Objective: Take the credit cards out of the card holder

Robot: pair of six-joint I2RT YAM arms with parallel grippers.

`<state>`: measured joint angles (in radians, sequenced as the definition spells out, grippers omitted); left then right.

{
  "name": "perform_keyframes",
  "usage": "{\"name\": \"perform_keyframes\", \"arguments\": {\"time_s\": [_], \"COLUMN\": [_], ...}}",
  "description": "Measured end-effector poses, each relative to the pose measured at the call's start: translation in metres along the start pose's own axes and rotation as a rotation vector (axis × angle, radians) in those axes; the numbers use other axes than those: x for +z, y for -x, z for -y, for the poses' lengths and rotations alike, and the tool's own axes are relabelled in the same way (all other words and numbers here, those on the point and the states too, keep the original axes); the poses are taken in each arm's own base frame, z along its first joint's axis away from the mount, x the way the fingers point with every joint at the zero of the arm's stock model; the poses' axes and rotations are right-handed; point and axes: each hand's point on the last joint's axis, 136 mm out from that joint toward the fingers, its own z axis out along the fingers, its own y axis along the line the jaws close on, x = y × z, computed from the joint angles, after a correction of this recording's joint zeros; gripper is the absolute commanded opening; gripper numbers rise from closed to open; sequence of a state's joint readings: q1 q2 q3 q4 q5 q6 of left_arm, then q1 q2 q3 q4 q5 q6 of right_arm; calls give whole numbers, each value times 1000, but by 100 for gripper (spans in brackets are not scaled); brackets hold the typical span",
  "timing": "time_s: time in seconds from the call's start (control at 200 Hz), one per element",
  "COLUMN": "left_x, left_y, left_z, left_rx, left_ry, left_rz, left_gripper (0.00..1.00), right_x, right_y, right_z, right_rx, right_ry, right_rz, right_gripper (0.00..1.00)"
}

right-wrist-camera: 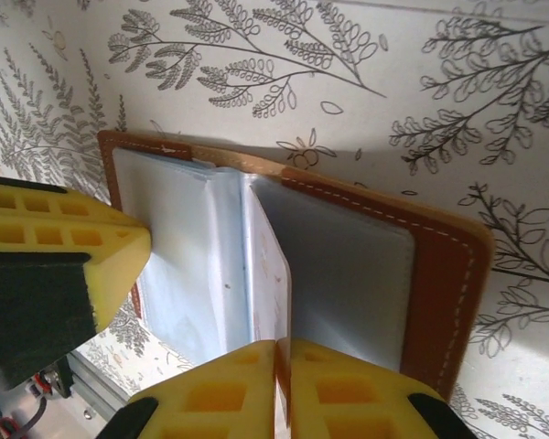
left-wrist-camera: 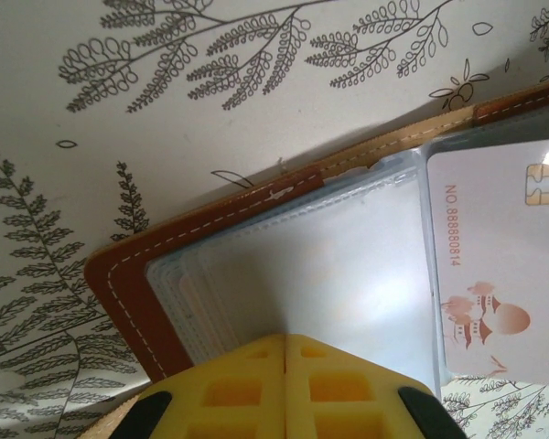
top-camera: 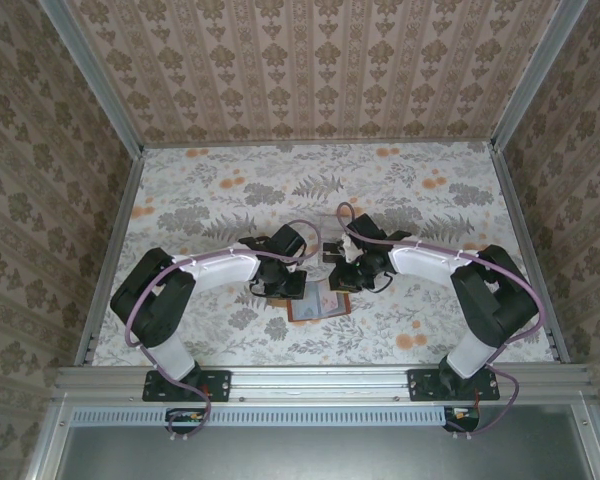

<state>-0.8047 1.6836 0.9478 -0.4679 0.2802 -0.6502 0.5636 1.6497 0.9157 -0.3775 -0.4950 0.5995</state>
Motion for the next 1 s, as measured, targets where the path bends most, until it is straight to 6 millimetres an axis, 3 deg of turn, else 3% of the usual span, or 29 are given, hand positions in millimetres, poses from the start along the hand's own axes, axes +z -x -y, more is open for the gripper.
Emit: {"name": "perform_keyframes", "arguments": {"time_s": [0.38,0.755,1.0], "left_x": [-1,-10,-23], "left_y": [-1,0,2], "left_z": [0,-1,0], "left_rx": [1,4,6], "left_ry": [0,9,-9], "left_rz": [2,22,62], "left_gripper": [8,10,12], "right_x": [4,4,-7], "right_y": [-6,-9,-9], "right_z": [-9,-8,-6], "right_rx": [2,6,-12], "right_ry": [16,6,-36], "right_rz": [-14,-22,-8], "right_gripper": [15,11,8]}}
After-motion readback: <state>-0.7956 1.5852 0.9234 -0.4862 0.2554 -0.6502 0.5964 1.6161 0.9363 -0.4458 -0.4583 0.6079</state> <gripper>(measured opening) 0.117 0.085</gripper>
